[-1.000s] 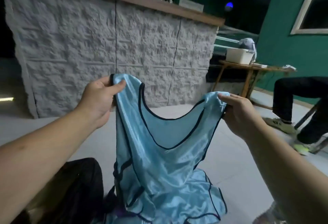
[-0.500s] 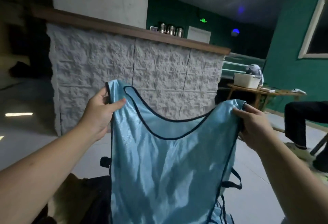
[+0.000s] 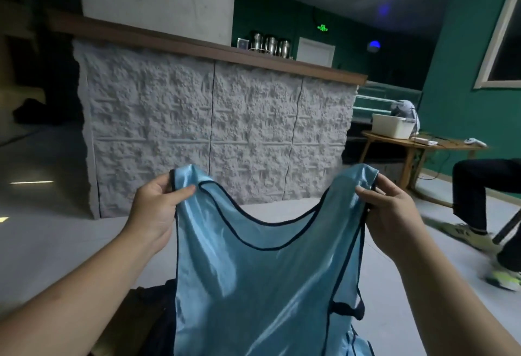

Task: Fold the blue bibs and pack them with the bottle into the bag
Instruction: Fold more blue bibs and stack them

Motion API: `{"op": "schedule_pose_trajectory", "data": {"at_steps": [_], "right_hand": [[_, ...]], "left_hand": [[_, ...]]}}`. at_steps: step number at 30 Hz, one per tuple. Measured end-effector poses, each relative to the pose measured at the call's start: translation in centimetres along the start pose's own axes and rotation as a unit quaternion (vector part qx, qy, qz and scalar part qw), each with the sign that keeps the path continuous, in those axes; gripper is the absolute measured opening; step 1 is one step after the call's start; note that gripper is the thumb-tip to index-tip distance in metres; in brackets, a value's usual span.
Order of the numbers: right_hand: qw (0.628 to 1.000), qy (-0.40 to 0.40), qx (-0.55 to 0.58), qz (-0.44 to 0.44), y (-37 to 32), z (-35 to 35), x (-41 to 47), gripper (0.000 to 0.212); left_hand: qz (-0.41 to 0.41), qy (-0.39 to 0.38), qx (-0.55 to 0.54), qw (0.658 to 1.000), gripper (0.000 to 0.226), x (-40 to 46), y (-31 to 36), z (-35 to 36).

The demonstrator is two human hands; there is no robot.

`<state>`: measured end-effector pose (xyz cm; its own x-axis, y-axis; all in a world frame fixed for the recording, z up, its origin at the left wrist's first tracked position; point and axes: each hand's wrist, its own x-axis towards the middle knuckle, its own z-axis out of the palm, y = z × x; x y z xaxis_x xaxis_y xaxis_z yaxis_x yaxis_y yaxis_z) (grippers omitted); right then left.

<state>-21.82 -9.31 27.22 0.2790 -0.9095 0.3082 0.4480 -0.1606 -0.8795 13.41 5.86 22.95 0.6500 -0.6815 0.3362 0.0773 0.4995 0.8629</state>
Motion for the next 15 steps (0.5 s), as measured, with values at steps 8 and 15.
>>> {"op": "schedule_pose_trajectory", "data": {"at_steps": [8,15], "right_hand": [[1.0,-0.006,-0.004,0.004,1.9,1.1,-0.5,0.047],[0.996,0.075,-0.042,0.014,2.4,1.0,-0.9,0.018]], "left_hand": [[0.013,0.022,0.053,0.998,0.016,-0.9,-1.0,1.4],[0.01,0.06,0.154,0.986,0.058,-1.0,-2.1,0.8]]}}
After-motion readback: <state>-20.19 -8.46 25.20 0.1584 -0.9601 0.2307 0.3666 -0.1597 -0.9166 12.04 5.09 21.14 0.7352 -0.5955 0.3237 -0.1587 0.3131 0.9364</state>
